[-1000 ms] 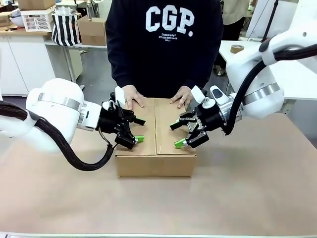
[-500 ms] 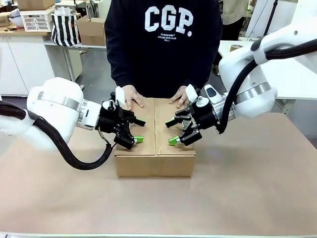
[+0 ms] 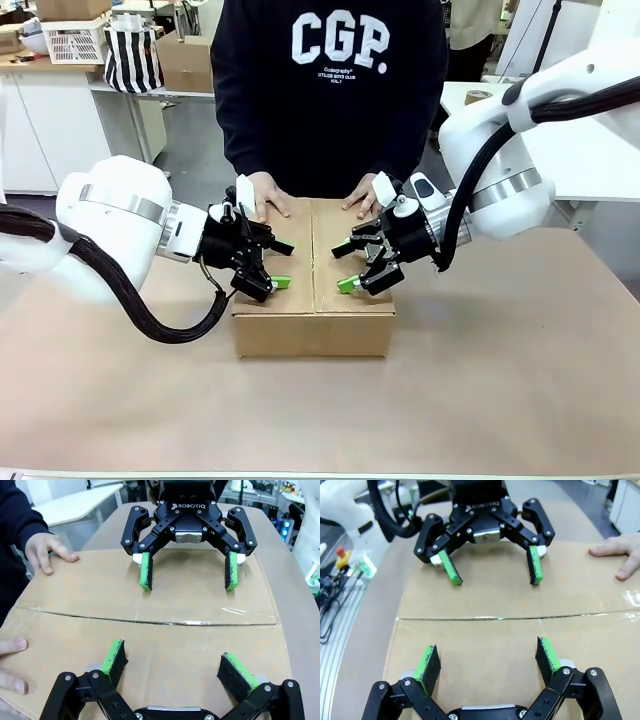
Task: Pack the gift set into the box.
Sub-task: Press and hold the closed box until the human finishes sealing it.
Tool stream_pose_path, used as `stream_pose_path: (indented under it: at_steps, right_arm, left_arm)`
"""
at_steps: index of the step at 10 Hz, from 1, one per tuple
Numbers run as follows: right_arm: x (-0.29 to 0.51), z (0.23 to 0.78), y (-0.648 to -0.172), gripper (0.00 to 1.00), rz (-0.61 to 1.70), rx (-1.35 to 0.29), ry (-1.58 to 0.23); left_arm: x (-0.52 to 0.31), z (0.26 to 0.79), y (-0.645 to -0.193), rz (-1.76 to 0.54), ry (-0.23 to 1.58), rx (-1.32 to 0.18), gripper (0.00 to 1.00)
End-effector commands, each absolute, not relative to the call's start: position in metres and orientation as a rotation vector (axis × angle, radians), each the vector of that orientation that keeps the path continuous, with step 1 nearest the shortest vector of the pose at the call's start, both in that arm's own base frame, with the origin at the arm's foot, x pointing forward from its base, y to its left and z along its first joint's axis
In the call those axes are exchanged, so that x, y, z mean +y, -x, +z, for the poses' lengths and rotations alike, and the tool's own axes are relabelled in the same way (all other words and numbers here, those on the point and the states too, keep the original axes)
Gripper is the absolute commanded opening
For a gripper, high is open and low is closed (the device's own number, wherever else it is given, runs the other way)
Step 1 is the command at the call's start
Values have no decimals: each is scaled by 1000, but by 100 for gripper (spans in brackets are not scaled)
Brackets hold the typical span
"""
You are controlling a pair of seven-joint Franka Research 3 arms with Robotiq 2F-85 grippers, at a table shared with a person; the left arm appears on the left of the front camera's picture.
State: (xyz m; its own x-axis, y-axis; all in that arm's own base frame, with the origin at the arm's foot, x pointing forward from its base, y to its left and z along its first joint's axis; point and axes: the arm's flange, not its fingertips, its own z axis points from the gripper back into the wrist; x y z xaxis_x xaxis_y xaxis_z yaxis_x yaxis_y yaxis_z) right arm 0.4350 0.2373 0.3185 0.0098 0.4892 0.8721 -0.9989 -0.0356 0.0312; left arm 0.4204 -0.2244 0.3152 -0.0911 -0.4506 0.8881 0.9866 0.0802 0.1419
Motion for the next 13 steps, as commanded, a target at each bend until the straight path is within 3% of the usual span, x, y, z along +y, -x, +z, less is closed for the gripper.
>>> stream_pose_path:
  at_steps: [1, 13]
  right_arm:
    - [237, 319, -435, 100, 1424, -791, -864]
    - [237, 319, -435, 100, 1424, -791, -864]
  left_arm:
    - [-224, 315, -420, -1398, 734, -997, 100]
    - [-224, 315, -420, -1398, 734, -997, 100]
